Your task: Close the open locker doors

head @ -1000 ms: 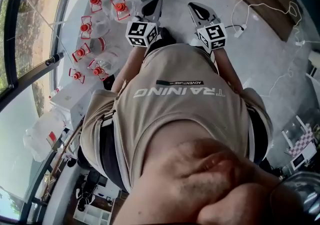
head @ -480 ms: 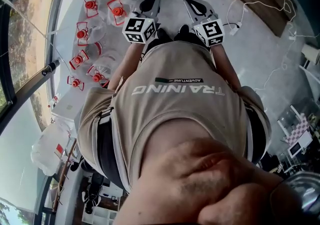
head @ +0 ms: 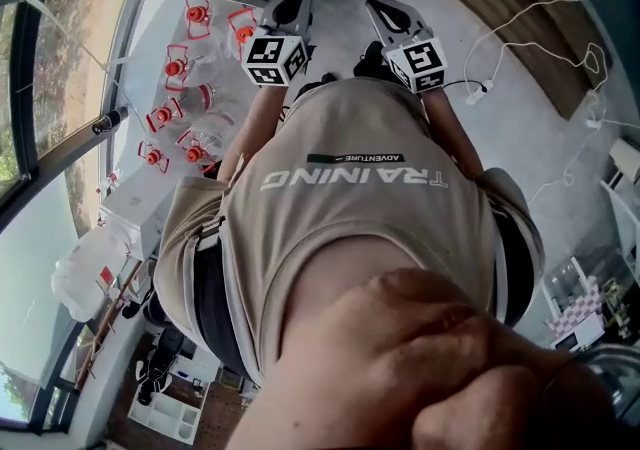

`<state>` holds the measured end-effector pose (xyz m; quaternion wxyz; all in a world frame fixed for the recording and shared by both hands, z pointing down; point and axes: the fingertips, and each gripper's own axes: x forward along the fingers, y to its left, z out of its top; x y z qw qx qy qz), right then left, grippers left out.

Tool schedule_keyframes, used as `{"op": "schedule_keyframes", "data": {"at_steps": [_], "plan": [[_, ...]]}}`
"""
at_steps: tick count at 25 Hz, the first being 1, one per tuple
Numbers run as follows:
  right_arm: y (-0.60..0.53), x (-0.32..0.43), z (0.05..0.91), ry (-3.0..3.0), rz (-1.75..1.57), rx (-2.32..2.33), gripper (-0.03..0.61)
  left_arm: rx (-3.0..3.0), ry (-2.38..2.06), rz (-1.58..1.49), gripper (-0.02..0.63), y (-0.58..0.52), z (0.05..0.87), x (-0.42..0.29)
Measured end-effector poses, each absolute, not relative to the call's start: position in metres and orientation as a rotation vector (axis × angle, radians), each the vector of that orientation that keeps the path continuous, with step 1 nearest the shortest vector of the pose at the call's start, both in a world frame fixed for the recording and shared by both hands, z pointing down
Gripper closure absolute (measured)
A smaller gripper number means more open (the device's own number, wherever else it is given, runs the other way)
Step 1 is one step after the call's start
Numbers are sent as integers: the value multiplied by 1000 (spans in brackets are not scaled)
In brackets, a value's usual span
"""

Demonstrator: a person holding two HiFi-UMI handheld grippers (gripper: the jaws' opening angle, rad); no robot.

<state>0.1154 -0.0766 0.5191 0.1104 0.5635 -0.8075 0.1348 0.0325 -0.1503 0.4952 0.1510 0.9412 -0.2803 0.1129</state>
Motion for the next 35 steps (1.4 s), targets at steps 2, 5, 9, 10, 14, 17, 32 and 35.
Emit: {"op": "schedule_keyframes", "data": {"at_steps": [2, 5, 9, 10, 14, 17, 32, 35], "plan": [[-95, 137, 515, -2406, 396, 1653, 563, 2680, -870, 331, 615, -165, 495, 42], [-117, 167, 516, -2453, 426, 1649, 563, 2664, -938, 330, 615, -180, 491, 61], [-140, 192, 528, -2500, 502, 1627, 563, 2641, -1000, 303, 615, -195, 493, 86], [-145, 195, 532, -2504, 510, 1616, 563, 2631, -1015, 296, 615, -197, 494, 89], [-161, 200, 533, -2513, 520, 1587, 563, 2616, -1039, 301, 615, -205, 496, 91], [-176, 204, 531, -2502, 510, 1591, 563, 2616, -1043, 298, 615, -218, 497, 89], [-214, 232, 556, -2187, 672, 1884, 563, 2700, -707, 311, 615, -257, 524, 97], [-224, 234, 560, -2134, 700, 1954, 563, 2688, -696, 347, 615, -269, 534, 92]]}}
